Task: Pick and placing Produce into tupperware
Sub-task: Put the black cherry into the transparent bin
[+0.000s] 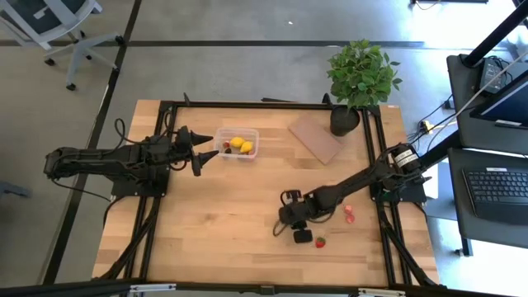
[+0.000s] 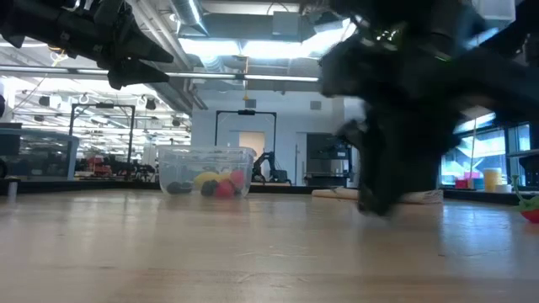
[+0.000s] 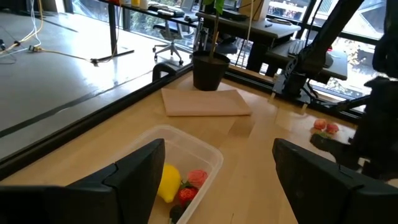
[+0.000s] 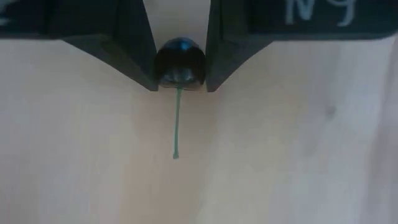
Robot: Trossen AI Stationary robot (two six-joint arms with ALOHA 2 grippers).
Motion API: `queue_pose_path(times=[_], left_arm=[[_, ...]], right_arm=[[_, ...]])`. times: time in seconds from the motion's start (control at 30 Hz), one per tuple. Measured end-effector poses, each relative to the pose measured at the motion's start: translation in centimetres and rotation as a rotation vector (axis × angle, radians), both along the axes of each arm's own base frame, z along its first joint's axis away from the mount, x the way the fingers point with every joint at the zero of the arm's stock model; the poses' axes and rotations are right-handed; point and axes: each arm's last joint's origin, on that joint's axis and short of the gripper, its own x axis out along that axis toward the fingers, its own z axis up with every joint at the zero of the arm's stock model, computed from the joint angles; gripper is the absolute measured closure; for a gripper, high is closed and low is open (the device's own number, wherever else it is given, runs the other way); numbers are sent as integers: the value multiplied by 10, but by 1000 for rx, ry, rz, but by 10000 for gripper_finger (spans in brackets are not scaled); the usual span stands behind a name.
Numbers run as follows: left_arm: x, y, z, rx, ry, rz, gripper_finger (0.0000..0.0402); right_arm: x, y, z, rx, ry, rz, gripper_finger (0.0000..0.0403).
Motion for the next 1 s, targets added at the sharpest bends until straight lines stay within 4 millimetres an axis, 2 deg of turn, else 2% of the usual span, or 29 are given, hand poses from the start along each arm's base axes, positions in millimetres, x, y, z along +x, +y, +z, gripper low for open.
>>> queue_pose_path(times=[0.07, 0.23, 0.43, 0.6, 0.7, 0.8, 0.87, 1.0], left_arm=[[0, 0, 0, 1, 1, 0, 111], [0, 0, 0, 1, 0, -1, 111], [0, 0, 0, 1, 1, 0, 111], [0, 0, -1, 0, 10, -1, 111], [0, 0, -1, 5, 14, -1, 111], [0, 0, -1, 7, 15, -2, 111], [0, 0, -1, 7, 19, -2, 111], [0, 0, -2, 7, 22, -2, 111]], right_arm=[[9, -13, 17, -11, -17, -20, 290], [38, -59, 78, -40, -148, -74, 290], [76, -131, 162, -87, -480, -188, 289], [83, -182, 207, -116, -693, -314, 289], [81, -205, 216, -99, -750, -393, 288], [87, -220, 211, -72, -779, -427, 287], [96, -224, 198, -40, -770, -428, 287], [113, -229, 157, -24, -652, -427, 287]])
